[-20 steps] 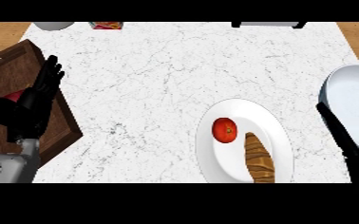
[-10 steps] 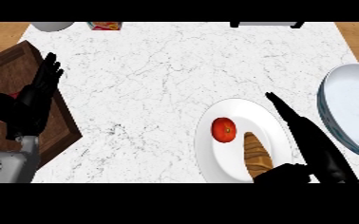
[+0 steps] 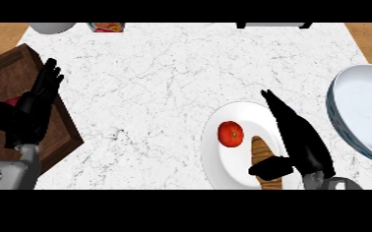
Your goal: Pick the tomato from the plate and place it in the bowl
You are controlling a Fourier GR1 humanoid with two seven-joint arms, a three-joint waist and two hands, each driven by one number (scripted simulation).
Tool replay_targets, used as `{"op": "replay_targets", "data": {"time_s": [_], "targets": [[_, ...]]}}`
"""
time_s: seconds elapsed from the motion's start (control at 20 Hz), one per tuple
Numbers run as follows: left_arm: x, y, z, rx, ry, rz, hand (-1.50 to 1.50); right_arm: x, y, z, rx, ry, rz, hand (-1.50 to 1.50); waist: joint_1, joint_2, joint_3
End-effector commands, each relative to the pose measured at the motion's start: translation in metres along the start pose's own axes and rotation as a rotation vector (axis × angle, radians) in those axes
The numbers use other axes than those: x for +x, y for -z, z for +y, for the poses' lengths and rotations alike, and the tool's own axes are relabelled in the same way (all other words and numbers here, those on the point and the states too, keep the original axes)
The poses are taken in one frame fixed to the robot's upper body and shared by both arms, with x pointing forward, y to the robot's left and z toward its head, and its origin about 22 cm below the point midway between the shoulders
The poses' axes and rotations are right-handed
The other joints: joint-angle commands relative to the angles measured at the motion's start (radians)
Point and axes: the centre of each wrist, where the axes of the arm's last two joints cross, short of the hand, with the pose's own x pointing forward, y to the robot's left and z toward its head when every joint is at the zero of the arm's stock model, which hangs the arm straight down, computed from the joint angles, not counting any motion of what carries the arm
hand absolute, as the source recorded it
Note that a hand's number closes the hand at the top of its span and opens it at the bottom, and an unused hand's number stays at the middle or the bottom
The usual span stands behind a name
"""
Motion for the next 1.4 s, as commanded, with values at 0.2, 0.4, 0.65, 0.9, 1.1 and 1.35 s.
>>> {"op": "replay_targets", "data": {"time_s": [0.2, 0.4, 0.65, 0.9, 1.1, 1.35], "targets": [[0.013, 0.005, 0.002, 0.010, 0.007, 0.010, 0.00, -0.002, 0.007, 0.039, 0.006, -0.002, 0.006, -1.50, -0.003, 0.000, 0.000], [0.004, -0.006, -0.013, 0.004, -0.002, -0.014, 0.00, 0.000, 0.031, 0.046, 0.066, 0.009, 0.015, -1.50, 0.000, 0.000, 0.000], [0.009, -0.008, -0.014, 0.010, -0.003, 0.002, 0.00, -0.003, 0.002, 0.075, 0.057, 0.000, 0.024, -1.50, -0.005, -0.001, 0.000], [-0.011, -0.013, -0.004, -0.017, 0.008, 0.014, 0.00, -0.008, 0.034, 0.077, 0.041, 0.008, 0.027, -1.50, -0.002, 0.000, 0.000], [0.002, 0.008, -0.011, 0.006, 0.000, 0.002, 0.00, 0.012, 0.038, 0.075, 0.043, -0.003, 0.037, -1.50, -0.004, 0.000, 0.000], [0.010, -0.006, 0.006, 0.007, 0.000, -0.003, 0.00, 0.004, 0.052, 0.088, 0.143, 0.037, 0.035, 1.50, 0.000, 0.000, 0.000]]}}
